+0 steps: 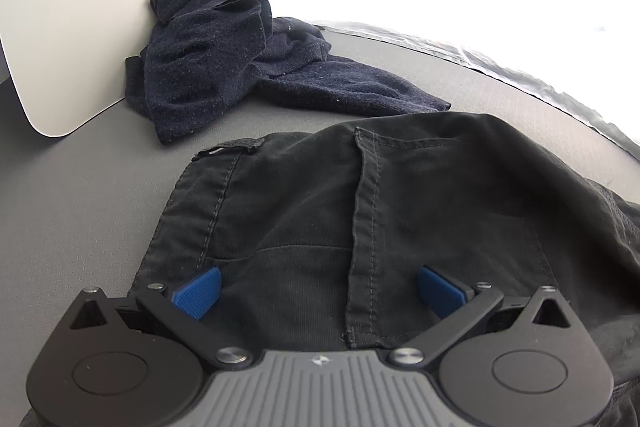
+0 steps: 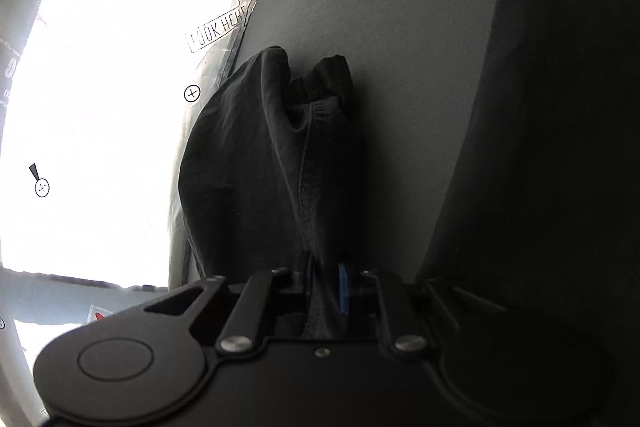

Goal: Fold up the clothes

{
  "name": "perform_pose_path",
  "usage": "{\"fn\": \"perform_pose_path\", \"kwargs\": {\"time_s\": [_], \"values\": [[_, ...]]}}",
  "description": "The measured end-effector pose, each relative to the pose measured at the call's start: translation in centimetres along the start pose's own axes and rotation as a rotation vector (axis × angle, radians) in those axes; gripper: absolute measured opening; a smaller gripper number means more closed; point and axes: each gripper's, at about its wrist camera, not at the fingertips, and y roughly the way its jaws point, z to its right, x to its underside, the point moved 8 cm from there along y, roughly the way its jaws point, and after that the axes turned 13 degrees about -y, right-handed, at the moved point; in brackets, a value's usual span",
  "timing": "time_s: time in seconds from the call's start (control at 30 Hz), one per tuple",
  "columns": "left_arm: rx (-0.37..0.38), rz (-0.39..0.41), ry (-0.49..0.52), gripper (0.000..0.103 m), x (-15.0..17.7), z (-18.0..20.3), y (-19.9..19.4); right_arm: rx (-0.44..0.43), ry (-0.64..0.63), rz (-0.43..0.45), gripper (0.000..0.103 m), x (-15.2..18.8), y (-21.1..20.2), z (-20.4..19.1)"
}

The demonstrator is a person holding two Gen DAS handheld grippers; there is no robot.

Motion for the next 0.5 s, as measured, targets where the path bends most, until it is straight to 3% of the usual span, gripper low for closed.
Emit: {"fn": "perform_pose_path", "kwargs": {"time_s": [0.07, 0.17, 0.27, 0.37, 0.5], "values": [[0.000, 0.002, 0.000, 0.103, 0.0, 0.0, 0.0, -0.062, 0.015, 0.052, 0.007, -0.6, -0.5, -2.4], [0.000, 0.008, -0.002, 0.103, 0.1, 0.0, 0.0, -0.105, -0.168, 0.092, 0.006, -2.4, 0.0, -8.9], [0.000, 0.015, -0.002, 0.103, 0.1, 0.0, -0.1, -0.199, -0.337, 0.120, 0.005, -4.3, 2.7, -18.5], [0.001, 0.019, -0.002, 0.103, 0.0, -0.1, -0.1, -0.217, -0.483, 0.128, 0.006, -4.6, 6.6, -26.9], [0.001, 0.021, -0.002, 0.103, 0.0, -0.1, -0.1, -0.210, -0.745, 0.047, 0.021, -1.3, 13.2, -36.2]]}}
